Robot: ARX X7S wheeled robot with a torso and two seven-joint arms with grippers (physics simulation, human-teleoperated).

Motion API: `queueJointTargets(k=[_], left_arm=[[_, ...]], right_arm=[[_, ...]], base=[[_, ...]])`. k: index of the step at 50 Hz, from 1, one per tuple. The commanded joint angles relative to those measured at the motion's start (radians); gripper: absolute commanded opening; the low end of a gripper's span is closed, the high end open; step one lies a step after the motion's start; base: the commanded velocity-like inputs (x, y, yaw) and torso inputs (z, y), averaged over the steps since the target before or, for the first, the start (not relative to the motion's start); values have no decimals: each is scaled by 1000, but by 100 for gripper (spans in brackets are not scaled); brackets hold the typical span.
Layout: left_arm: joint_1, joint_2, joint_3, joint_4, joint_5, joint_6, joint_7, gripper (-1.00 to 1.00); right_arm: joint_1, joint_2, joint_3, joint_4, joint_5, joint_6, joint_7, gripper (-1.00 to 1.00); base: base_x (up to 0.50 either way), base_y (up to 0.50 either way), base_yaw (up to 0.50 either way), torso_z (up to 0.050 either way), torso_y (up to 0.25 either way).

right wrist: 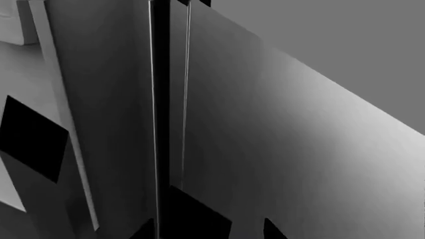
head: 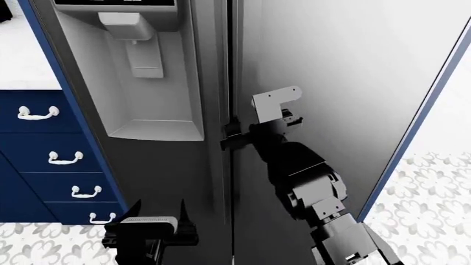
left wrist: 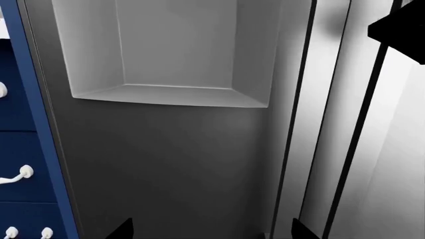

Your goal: Open the fridge door

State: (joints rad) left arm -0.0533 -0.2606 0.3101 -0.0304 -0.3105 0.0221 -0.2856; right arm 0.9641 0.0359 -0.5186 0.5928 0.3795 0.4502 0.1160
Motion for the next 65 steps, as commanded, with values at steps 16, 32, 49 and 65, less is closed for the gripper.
queueJointTargets(k=[16,32,49,65], left_arm=[[0,-7,9,3,-6,1,-8,100],[-3,-9,17,2,-5,1,-15,100],[-1,-15,23,9,-8,0,-22,100],[0,-18,30,8,-4,5,-26,100]], right_arm=[[-76,44,-34,-127,35,-21,67,-100],[-240,131,28,-445,168,38,96,-100],[-483,213,67,-623,228,-71,74,-100],[-626,312,136,-860,343,-23,145,-100]], base=[[0,0,0,0,0],[0,0,0,0,0],[0,0,0,0,0],[-1,0,0,0,0]])
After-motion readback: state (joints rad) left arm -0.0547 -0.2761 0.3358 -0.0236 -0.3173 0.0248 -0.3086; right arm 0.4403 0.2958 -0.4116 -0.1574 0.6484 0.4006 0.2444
